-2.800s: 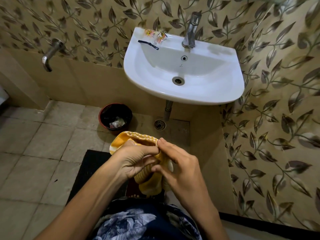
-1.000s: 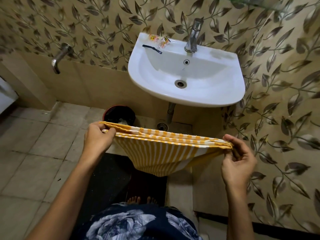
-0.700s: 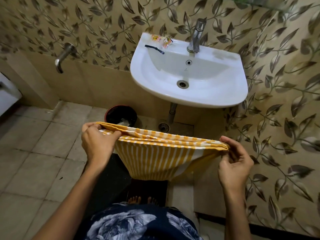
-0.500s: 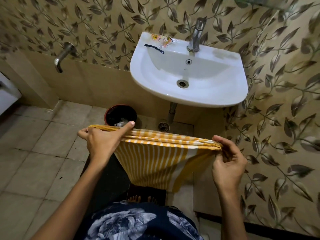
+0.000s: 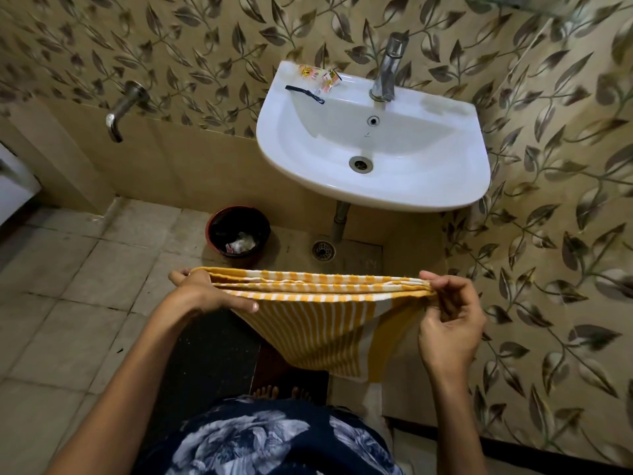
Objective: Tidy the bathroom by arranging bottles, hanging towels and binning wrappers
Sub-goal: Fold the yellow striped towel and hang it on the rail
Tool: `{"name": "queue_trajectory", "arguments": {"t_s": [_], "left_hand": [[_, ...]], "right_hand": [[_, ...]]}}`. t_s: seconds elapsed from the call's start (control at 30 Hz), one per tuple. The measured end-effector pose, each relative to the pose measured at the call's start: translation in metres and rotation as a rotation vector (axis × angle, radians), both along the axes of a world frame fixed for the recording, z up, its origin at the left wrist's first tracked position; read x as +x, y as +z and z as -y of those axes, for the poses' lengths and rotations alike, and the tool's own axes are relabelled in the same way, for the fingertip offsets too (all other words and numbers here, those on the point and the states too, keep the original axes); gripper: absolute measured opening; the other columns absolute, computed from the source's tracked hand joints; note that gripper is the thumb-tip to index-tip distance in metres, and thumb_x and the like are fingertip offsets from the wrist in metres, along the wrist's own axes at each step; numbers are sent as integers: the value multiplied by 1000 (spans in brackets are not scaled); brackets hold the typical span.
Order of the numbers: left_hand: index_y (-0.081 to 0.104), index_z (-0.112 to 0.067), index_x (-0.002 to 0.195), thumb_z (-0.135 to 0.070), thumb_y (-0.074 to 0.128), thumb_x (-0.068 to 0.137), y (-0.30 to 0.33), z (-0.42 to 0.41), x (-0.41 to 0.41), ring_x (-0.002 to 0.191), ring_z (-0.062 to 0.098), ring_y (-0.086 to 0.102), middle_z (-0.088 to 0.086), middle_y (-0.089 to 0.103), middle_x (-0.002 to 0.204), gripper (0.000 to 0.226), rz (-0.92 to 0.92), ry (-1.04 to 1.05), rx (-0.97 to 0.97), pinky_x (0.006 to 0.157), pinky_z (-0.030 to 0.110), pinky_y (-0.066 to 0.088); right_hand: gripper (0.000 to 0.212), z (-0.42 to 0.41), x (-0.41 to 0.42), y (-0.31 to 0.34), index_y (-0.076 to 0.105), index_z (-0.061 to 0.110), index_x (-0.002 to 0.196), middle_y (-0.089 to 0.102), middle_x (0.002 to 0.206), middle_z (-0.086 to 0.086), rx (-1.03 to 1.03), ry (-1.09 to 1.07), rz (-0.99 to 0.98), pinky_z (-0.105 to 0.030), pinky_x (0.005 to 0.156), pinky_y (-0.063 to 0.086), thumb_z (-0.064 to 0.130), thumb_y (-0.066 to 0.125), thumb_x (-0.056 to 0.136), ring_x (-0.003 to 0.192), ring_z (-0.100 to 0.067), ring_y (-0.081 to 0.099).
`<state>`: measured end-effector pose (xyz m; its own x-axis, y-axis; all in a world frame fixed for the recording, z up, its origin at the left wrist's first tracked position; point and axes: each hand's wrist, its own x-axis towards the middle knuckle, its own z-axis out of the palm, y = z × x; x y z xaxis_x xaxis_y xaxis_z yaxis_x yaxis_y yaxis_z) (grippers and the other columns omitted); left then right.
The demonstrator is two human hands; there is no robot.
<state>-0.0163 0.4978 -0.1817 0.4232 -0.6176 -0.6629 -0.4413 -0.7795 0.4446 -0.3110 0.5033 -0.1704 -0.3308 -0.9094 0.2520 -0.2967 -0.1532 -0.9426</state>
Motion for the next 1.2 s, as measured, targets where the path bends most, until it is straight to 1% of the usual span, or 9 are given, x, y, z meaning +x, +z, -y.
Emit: {"name": "queue_trajectory", "arguments": {"t_s": [0.13, 0.33, 0.4, 0.5, 0.6, 0.73, 0.9, 1.07, 1.2], "left_hand": [[31, 1, 137, -27, 81, 68, -15, 0, -1, 133, 32, 27, 13, 9, 146, 89, 92, -69, -2, 109, 38, 30], [63, -18, 113, -32, 74, 75, -35, -5, 1, 113, 28, 50, 9, 40, 132, 42, 255, -239, 27, 96, 47, 45], [66, -28, 106, -29, 74, 75, -36, -7, -5, 127, 31, 40, 6, 31, 146, 32, 269, -366, 2, 104, 51, 37], [61, -37, 114, -35, 75, 73, -30, -9, -16, 145, 26, 6, -6, 4, 158, 44, 287, -676, -191, 113, 56, 15], [61, -42, 108, -42, 75, 71, -15, -8, -31, 144, 10, 2, -13, 15, 155, 40, 94, -798, -489, 116, 55, 4], [62, -32, 86, -37, 71, 74, -6, -10, -51, 130, -1, 35, -16, 48, 132, 16, -175, -782, -728, 109, 44, 35], [53, -13, 90, -37, 76, 66, -16, -9, -59, 102, 6, 53, -7, 56, 105, 41, -206, -800, -805, 86, 34, 49], [55, -3, 80, 6, 64, 73, -31, -10, -61, 95, 4, 52, -4, 53, 103, 14, -158, -818, -895, 77, 28, 49], [65, -3, 83, 8, 56, 80, -30, -3, -47, 83, 9, 58, 8, 55, 102, 15, -85, -815, -834, 68, 28, 51]], "right_hand": [[55, 3, 2, 5, 48, 27, 75, 68, 89, 10, -29, 23, 38, -13, 83, 51, -27, 45, 78, 92, 0, 66], [66, 3, 16, 23, 52, 36, 66, 72, 88, 15, -75, 140, 83, -14, 78, 51, -29, 45, 76, 90, -3, 66], [62, 2, 21, 32, 50, 31, 68, 71, 88, 14, -97, 204, 73, -15, 78, 51, -31, 44, 75, 90, -3, 66], [51, 2, 24, 46, 47, 17, 71, 71, 88, 13, -99, 303, 51, -18, 81, 53, -33, 42, 71, 92, -4, 66], [39, 1, 26, 54, 46, 18, 72, 71, 89, 12, -124, 336, 56, -17, 80, 52, -21, 48, 72, 92, -4, 66], [24, 0, 27, 58, 47, 21, 72, 71, 89, 12, -133, 350, 78, -16, 79, 51, -3, 52, 71, 94, -5, 66], [15, 0, 26, 59, 49, 28, 71, 71, 90, 10, -140, 373, 126, -15, 77, 51, 13, 52, 69, 95, -6, 67], [13, 1, 27, 58, 47, 18, 72, 70, 90, 13, -139, 399, 114, -17, 78, 53, 7, 53, 71, 93, -3, 66], [46, 6, 17, 50, 47, 15, 69, 70, 90, 17, -99, 334, 52, -17, 80, 52, -30, 40, 71, 93, -3, 65]]}}
